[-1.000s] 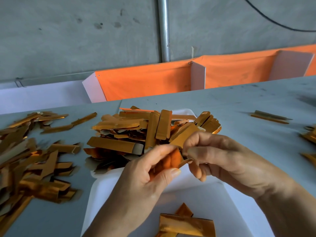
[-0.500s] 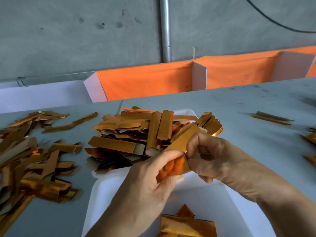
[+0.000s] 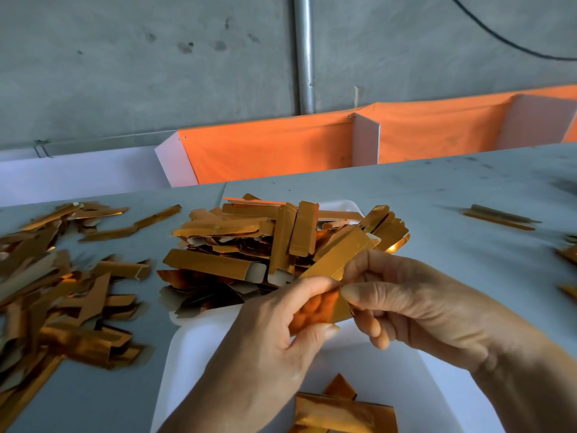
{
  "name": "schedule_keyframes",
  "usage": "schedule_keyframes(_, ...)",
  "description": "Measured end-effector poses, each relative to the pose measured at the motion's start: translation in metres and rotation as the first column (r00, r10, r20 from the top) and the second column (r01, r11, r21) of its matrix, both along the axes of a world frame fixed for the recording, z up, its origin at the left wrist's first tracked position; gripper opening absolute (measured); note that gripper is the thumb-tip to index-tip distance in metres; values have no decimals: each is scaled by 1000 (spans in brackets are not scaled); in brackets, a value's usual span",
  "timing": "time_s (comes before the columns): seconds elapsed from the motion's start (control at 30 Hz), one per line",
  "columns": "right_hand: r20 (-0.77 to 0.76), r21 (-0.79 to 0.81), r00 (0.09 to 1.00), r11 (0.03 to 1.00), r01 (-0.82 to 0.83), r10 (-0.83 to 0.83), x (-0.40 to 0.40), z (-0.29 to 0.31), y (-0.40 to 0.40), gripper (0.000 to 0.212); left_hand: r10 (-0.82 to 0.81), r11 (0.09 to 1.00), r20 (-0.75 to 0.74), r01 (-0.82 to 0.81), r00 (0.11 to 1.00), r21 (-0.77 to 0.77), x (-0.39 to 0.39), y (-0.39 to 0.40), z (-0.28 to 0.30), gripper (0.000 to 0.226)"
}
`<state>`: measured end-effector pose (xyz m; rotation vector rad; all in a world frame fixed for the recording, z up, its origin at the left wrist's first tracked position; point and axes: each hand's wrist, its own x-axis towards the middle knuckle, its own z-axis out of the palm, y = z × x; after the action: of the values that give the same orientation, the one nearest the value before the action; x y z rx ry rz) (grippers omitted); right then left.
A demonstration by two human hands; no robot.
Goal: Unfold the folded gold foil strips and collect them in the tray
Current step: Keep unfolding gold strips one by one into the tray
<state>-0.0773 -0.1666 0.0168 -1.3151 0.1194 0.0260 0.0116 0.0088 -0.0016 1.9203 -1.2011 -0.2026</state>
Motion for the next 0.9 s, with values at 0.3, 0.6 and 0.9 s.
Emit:
schedule_keyframes(0.3, -30, -48, 999, 999, 23, -24, -1, 1, -1, 13, 28, 999, 1, -28, 1000, 34, -1, -1, 0, 39)
schedule_keyframes(0.6, 7, -168, 997, 982, 83, -83, -1, 2, 3, 26, 35, 999, 59, -36, 998, 13, -2, 0, -1, 41)
schedule_keyframes(0.9, 5, -176, 994, 978, 111, -111, -1, 2, 4, 10, 18, 999, 116, -12, 993, -48, -3, -2, 0, 52)
